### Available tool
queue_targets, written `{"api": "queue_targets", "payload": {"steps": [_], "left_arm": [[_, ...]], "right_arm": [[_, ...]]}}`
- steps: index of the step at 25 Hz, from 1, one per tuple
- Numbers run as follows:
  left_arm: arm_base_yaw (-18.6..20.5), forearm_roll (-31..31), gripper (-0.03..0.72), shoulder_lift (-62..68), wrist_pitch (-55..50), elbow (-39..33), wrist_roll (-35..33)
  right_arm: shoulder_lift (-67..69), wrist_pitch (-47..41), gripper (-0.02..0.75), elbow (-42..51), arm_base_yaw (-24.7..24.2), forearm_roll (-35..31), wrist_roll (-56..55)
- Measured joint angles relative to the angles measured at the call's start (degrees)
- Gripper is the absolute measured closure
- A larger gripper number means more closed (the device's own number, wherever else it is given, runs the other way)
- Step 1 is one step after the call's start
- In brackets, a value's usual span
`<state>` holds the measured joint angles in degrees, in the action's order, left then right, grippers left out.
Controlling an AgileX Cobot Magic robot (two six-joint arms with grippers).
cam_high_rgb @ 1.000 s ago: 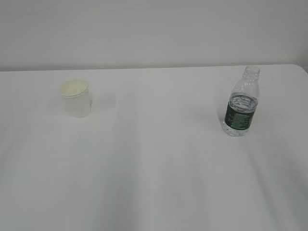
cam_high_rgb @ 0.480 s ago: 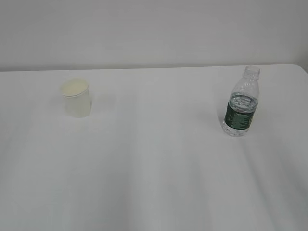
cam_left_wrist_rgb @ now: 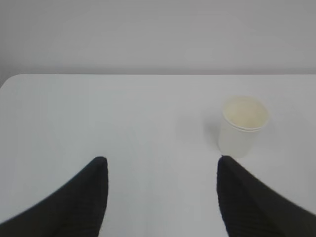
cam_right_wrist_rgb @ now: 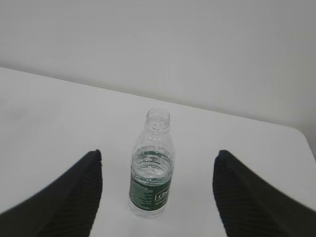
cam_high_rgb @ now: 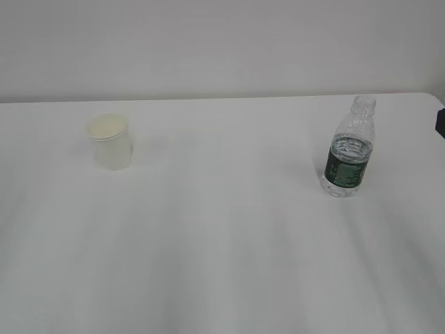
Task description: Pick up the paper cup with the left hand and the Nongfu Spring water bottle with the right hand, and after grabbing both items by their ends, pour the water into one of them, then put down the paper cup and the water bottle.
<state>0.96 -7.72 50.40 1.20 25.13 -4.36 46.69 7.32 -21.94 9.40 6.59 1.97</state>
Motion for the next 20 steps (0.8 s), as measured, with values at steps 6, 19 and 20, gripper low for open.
{"api": "queue_targets", "payload": {"steps": [6, 19, 20], "left_arm": [[-0.09, -3.49, 0.195, 6.01, 12.22, -4.64, 0.00], [-10.22, -3.53, 0.196, 7.99, 21.52, -8.64, 0.00], [-10.81, -3.30, 0.196, 8.37, 21.68, -8.75, 0.00]], "right_arm": [[5.58, 4.53, 0.202, 0.26, 0.00, 0.00, -1.05], [18.91, 24.85, 0.202, 9.86, 0.00, 0.82, -3.42], [19.39, 26.27, 0.202, 10.59, 0.00, 1.06, -3.42]]}}
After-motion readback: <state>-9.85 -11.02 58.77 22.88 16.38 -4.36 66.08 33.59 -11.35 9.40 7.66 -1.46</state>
